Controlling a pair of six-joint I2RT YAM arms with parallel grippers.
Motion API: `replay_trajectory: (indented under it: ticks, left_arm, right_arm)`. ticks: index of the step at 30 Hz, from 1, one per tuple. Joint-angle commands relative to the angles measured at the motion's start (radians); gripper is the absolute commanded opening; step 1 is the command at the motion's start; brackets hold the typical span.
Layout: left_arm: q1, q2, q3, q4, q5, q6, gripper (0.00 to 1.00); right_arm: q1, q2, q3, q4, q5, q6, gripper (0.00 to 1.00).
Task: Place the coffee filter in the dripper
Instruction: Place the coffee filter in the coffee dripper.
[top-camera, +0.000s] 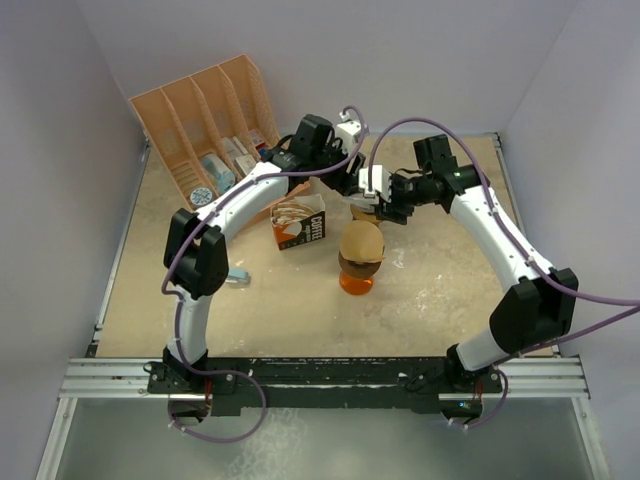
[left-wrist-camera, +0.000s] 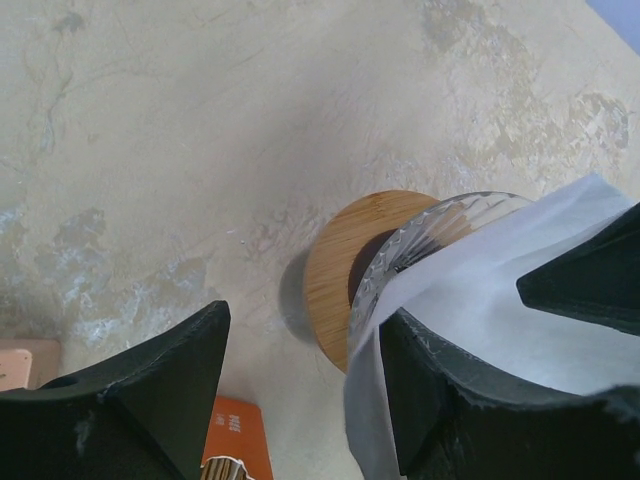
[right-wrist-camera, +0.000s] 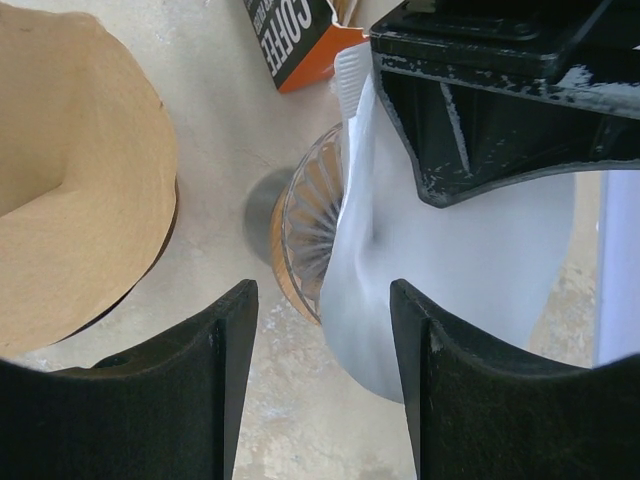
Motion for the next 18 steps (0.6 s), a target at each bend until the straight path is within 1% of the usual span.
replay_trajectory:
  ticks: [1,18]
  left_arm:
    - [-0.005,-0.001,-0.005,0.046,-0.015,-0.017,0.59]
    - [-0.005,0.008,-0.059,0.042,-0.030,0.004,0.64]
  right_arm:
    - [-0.005,0.011,-0.017,0.019,-0.023,-0.019,0.58]
    - [-0.005,0.026,-0.068,0.048,-0.034,-0.017,0.58]
